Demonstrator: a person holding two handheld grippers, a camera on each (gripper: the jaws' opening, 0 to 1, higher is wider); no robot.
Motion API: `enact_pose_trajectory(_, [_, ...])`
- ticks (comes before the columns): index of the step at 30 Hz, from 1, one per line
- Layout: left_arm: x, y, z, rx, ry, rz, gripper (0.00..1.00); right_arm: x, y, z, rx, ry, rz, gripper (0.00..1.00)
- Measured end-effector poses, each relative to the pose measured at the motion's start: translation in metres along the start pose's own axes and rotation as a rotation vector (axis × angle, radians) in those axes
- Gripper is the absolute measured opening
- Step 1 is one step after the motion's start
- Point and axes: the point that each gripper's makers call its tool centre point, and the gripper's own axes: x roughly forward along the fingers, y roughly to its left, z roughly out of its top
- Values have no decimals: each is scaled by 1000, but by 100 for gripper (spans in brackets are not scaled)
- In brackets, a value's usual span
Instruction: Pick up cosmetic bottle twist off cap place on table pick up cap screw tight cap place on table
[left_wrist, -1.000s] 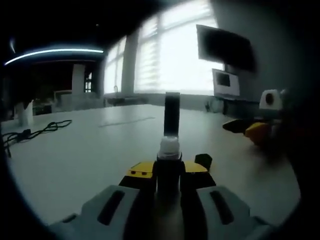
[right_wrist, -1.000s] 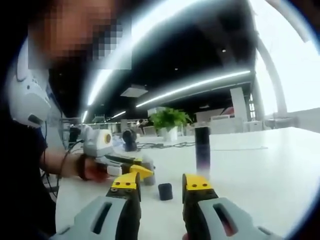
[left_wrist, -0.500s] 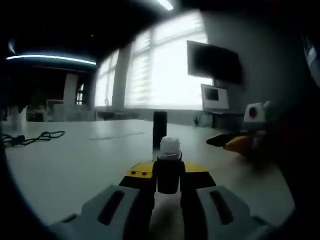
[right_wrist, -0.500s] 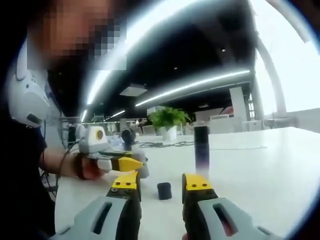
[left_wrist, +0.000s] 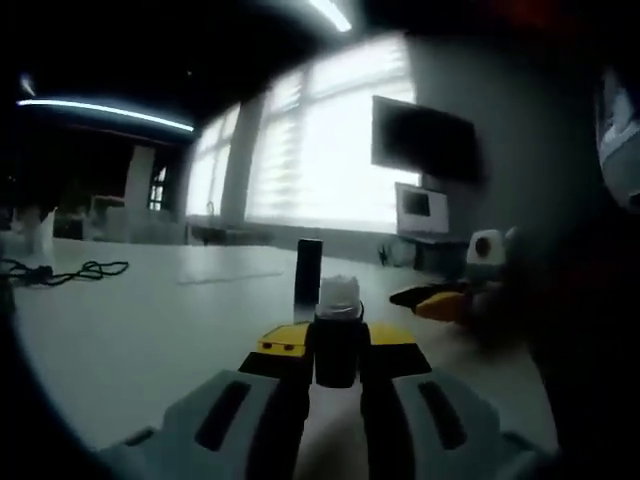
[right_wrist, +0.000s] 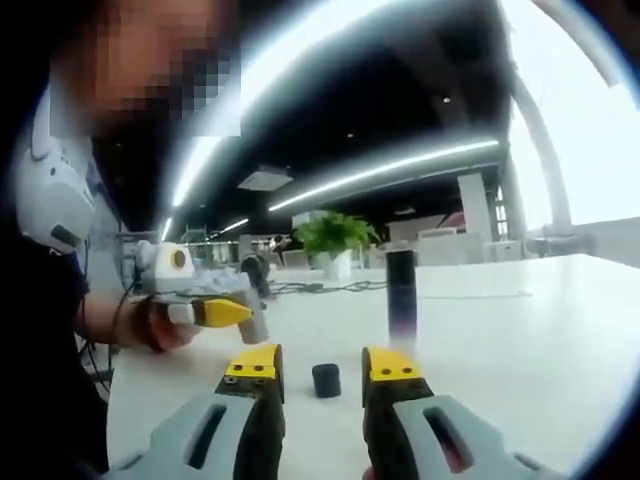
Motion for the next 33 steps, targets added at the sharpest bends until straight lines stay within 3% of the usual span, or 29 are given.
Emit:
enact_pose_trajectory(1, [-2, -5, -1, 21, 10, -29, 9, 0, 0, 0, 0, 0, 0, 25])
enact_pose_trajectory(6, [-12, -16, 0, 50, -15, -55, 9, 1, 0, -1, 1, 3, -3, 25])
enact_pose_trajectory(11, [-23, -27, 4, 10, -28, -106, 9, 1, 0, -2, -5, 13, -3, 25])
enact_pose_trajectory(17, [-27, -25, -7, 35, 19, -89, 9, 2, 3, -4, -6, 28, 4, 25])
enact_pose_trajectory(20, [-26, -29, -7, 19, 13, -106, 9, 7, -1, -16, -70, 96, -43, 26])
enact_pose_trajectory(24, [-24, -32, -14, 46, 43, -113, 9, 19, 10, -19, -80, 109, 13, 26])
enact_pose_trajectory(28, [-24, -38, -15, 48, 51, -140, 9, 34, 5, -25, -79, 146, 35, 25])
enact_pose_trajectory(33, [-24, -35, -15, 55, 49, -125, 9, 47, 2, -30, -82, 173, 45, 19])
